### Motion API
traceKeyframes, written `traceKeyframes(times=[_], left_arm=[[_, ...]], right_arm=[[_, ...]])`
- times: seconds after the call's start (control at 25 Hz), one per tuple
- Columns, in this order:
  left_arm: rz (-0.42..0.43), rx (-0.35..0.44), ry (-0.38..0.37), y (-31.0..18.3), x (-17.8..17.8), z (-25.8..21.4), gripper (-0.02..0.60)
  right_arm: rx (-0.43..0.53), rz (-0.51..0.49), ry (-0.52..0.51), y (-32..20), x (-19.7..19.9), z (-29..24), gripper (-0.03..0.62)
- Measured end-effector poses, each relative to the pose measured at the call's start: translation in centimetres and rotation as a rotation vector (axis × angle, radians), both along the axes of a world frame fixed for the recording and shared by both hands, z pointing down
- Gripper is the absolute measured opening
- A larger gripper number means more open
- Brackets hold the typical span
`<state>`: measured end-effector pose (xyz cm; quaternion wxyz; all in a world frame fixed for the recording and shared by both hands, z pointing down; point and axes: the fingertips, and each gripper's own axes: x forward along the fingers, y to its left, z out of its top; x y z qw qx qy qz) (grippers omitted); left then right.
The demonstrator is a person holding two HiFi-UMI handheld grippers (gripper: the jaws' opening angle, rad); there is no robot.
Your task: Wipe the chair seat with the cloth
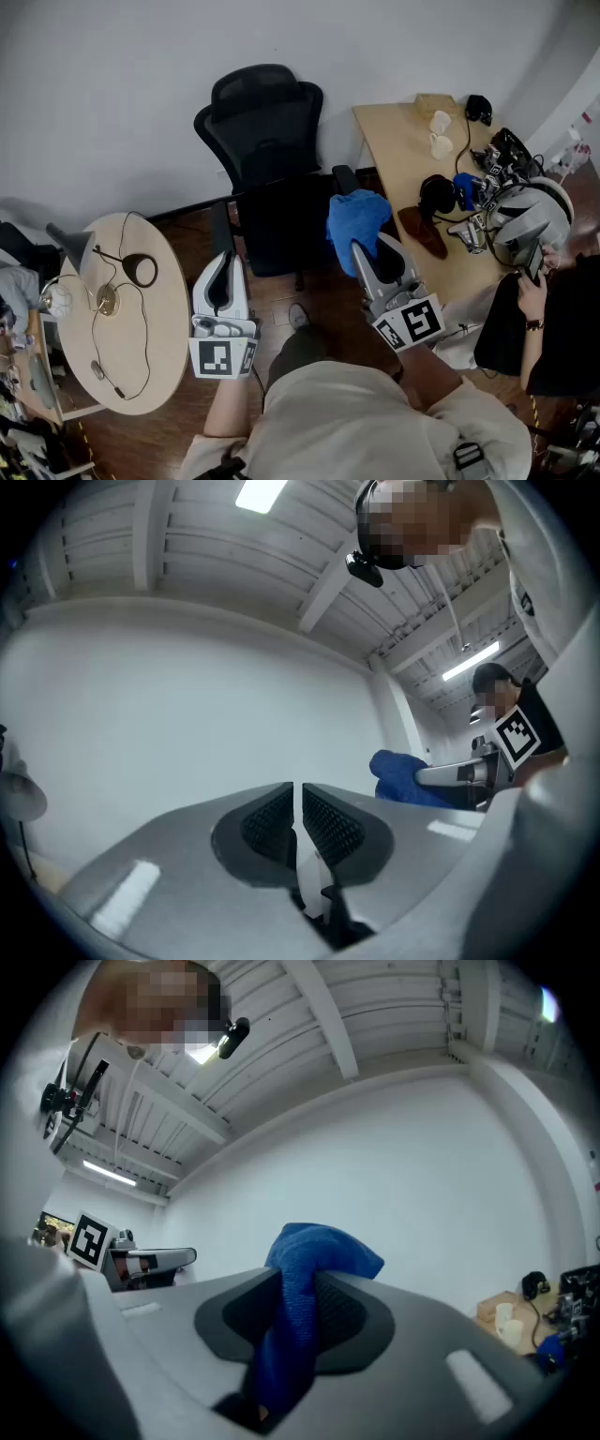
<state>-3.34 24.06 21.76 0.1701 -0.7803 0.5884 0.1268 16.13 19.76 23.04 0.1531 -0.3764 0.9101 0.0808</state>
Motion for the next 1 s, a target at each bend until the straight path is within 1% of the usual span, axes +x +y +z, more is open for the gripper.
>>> traceKeyframes(times=[0.16,0.32,0.52,0.72,0.8,0.84,0.92,1.0], left_arm=[[0.037,0.007,-0.003,-5.8,-4.0,-2.7,0.0],[0.027,-0.012,0.018,-12.6,-7.2,-3.8,0.0],[0.012,-0.058,0.028,-19.6,-9.1,-1.5,0.0],[-0.018,-0.091,0.037,-24.4,-10.8,2.5,0.0],[-0.033,-0.13,0.048,-28.1,-12.4,5.2,0.0],[-0.042,-0.149,0.053,-30.2,-13.3,6.8,0.0],[-0.063,-0.171,0.06,-33.8,-15.2,10.7,0.0],[-0.085,-0.178,0.066,-36.1,-16.7,14.7,0.0]], right_arm=[[0.03,0.024,-0.004,-5.5,-4.1,-3.2,0.1],[-0.009,0.019,0.007,-12.2,-7.3,-3.8,0.1],[-0.069,0.018,0.025,-19.7,-8.9,-2.0,0.1],[-0.112,0.002,0.072,-25.3,-10.7,1.5,0.1],[-0.178,-0.008,0.099,-29.8,-12.4,5.2,0.1],[-0.219,-0.017,0.119,-32.5,-13.7,8.3,0.1],[-0.306,-0.047,0.176,-38.0,-17.1,17.6,0.1],[-0.412,-0.082,0.237,-42.8,-21.1,30.0,0.1]])
